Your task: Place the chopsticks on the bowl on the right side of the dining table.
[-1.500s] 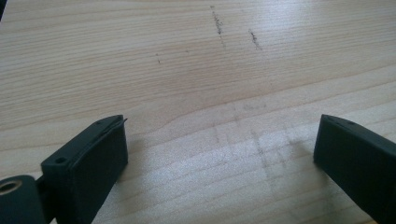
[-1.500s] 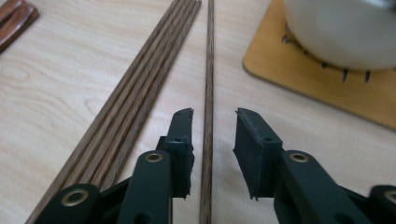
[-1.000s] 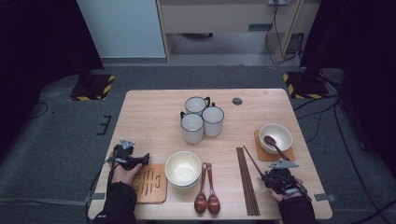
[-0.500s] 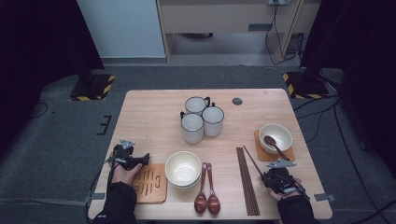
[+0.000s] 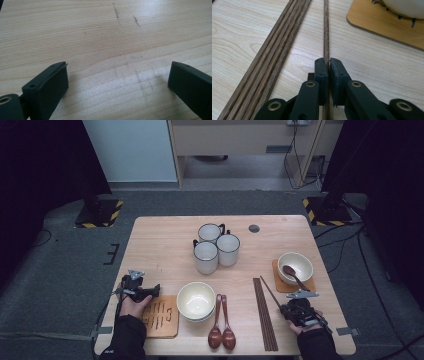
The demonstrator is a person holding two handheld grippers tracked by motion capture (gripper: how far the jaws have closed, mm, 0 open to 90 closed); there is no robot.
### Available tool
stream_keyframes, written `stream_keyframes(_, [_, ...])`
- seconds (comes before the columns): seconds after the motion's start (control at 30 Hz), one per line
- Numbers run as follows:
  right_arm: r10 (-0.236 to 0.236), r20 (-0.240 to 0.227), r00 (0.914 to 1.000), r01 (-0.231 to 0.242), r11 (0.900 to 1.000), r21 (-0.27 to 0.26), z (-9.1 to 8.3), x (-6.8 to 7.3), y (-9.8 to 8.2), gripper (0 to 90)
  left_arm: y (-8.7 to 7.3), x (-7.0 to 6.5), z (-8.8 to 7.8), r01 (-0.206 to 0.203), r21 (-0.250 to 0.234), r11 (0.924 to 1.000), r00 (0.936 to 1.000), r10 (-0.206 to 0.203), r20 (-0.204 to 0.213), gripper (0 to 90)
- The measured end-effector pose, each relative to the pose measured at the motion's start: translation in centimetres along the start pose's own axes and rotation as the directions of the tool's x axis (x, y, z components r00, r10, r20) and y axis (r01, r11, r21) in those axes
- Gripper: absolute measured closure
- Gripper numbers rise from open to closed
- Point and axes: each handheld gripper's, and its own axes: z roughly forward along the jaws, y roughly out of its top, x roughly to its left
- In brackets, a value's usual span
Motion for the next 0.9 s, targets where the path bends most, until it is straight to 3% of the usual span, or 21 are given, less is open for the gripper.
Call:
stream_keyframes(0.43, [0.012,-0.005,0.9999,-0.012,1.000,-0.019,-0.7,-0.2,0.2,85.1,0.0,0.0,0.0,0.000,0.000,1.0000,1.0000,0.000,0.000,1.8])
stream_keyframes(0.9, [0.015,-0.034,0.9993,-0.019,0.993,-0.114,-2.4,-0.5,0.7,85.2,0.0,0.0,0.0,0.000,0.000,1.0000,1.0000,0.000,0.000,1.8])
